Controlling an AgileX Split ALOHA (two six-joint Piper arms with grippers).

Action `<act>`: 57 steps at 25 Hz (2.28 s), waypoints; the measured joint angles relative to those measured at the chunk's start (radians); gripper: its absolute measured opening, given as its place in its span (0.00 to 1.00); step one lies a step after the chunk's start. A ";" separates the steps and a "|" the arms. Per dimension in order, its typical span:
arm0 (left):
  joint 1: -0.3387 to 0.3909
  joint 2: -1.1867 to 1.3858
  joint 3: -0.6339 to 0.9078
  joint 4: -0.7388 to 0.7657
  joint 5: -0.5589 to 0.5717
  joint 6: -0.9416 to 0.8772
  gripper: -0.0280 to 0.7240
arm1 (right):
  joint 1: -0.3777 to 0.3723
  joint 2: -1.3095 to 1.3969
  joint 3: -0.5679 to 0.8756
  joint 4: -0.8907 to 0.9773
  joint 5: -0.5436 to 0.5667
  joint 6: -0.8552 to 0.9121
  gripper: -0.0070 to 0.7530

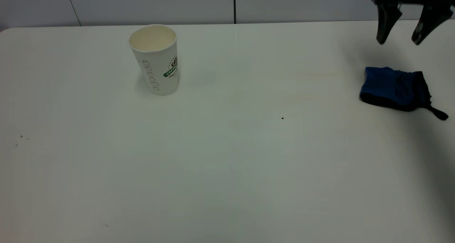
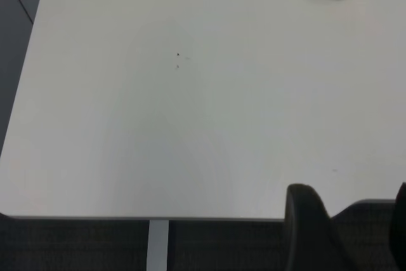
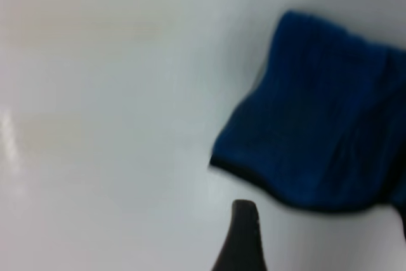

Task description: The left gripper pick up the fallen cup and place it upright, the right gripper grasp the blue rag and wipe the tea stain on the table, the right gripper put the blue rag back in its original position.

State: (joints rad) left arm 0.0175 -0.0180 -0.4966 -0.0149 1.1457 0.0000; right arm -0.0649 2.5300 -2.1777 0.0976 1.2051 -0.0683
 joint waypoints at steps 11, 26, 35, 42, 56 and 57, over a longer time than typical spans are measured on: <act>0.000 0.000 0.000 0.000 0.000 0.000 0.50 | 0.075 -0.737 0.651 0.008 0.014 -0.103 0.97; 0.000 0.000 0.000 0.000 0.000 0.000 0.50 | 0.075 -1.348 1.177 0.006 0.019 -0.107 0.95; 0.000 0.000 0.000 0.000 0.000 0.000 0.50 | 0.075 -1.914 1.496 -0.008 -0.047 -0.107 0.93; 0.000 0.000 0.000 0.000 0.000 0.000 0.50 | 0.075 -2.204 1.666 -0.020 -0.071 -0.069 0.92; 0.000 0.000 0.000 0.000 0.000 0.000 0.50 | 0.062 -2.454 1.708 -0.021 -0.090 -0.030 0.89; 0.000 0.000 0.000 0.000 0.000 0.000 0.50 | 0.062 -2.467 1.708 -0.021 -0.090 -0.029 0.89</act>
State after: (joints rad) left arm 0.0175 -0.0180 -0.4966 -0.0149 1.1457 0.0000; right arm -0.0027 0.0632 -0.4693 0.0766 1.1155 -0.0970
